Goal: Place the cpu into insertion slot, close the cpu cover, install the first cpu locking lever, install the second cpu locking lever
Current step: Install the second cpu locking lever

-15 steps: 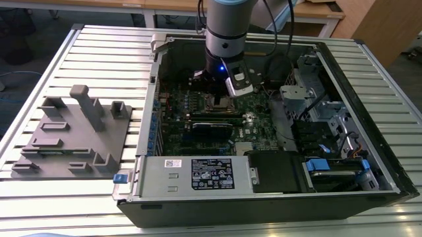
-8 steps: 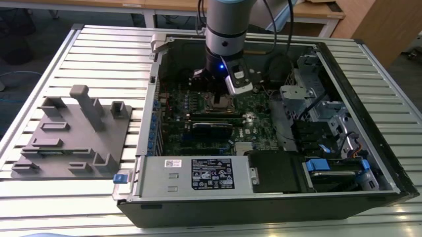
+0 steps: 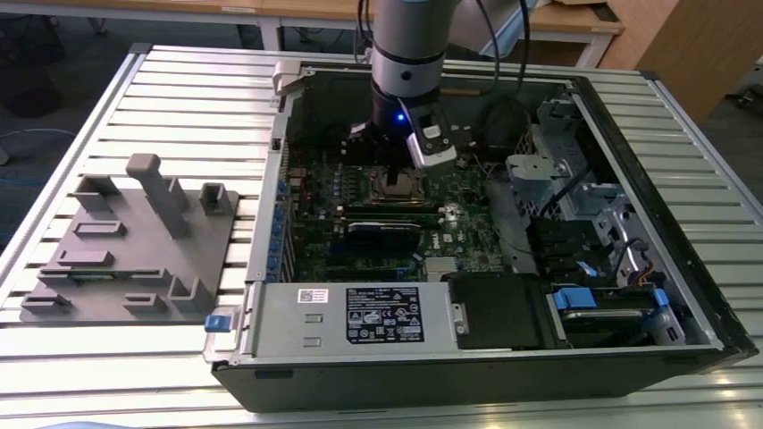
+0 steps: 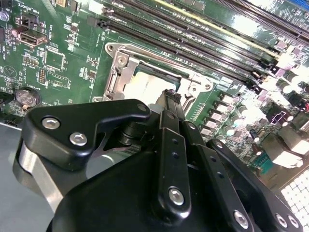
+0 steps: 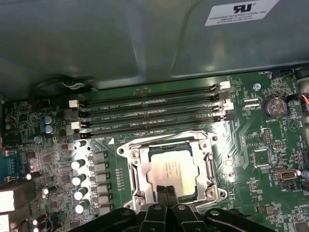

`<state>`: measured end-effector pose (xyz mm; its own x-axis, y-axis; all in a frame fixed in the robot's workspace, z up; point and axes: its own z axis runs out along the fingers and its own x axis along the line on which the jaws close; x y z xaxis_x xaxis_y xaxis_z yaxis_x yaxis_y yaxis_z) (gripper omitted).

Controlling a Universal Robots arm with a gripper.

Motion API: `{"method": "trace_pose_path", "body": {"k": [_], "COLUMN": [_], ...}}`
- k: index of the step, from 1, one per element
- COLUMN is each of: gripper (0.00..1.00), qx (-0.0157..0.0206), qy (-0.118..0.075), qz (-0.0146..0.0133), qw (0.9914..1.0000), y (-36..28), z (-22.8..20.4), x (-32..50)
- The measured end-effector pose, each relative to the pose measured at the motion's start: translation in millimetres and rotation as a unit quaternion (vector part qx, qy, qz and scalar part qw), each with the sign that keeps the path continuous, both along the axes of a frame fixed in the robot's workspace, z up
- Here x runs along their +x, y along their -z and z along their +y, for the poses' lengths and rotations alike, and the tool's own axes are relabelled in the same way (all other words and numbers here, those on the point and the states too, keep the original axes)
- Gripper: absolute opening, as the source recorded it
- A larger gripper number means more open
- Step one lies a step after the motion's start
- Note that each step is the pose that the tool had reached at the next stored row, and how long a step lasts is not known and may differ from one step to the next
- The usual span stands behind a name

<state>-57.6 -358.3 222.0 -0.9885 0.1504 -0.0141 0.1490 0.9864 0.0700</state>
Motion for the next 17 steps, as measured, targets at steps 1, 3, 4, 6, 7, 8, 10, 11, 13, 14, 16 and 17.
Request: {"method": "trace_pose_path", "body": {"k": [1,3,4,6,7,8,10,11,13,14,16,17], "gripper": [0.10,0.10,0.10,0.10,0.10,0.10,0.10,0.10,0.10,0.10,0.10,0.10], "qx": [-0.0001,-0.0003,-0.0004,-0.0008,-0.0012,-0.0016,-0.0024,-0.0027,-0.0034,-0.0037,-0.0042,-0.0044], "qy": [0.000,0.000,0.000,0.000,0.000,0.000,0.000,0.000,0.000,0.000,0.000,0.000], "qz": [-0.0001,-0.0001,0.0000,0.0000,0.0000,-0.0001,0.0000,-0.0001,0.0000,0.0000,0.0000,-0.0001], "qw": [1.00000,1.00000,1.00000,1.00000,1.00000,1.00000,1.00000,1.00000,0.99999,0.99999,0.99999,0.99999], "y": [0.1,0.1,0.2,0.3,0.4,0.4,0.4,0.5,0.5,0.5,0.5,0.5], "z": [0.4,1.2,1.8,3.5,4.1,4.7,5.3,5.6,6.0,6.1,6.4,6.6], "x": [0.0,0.0,0.0,0.3,0.6,1.0,1.9,2.5,3.9,4.6,5.4,5.6]}}
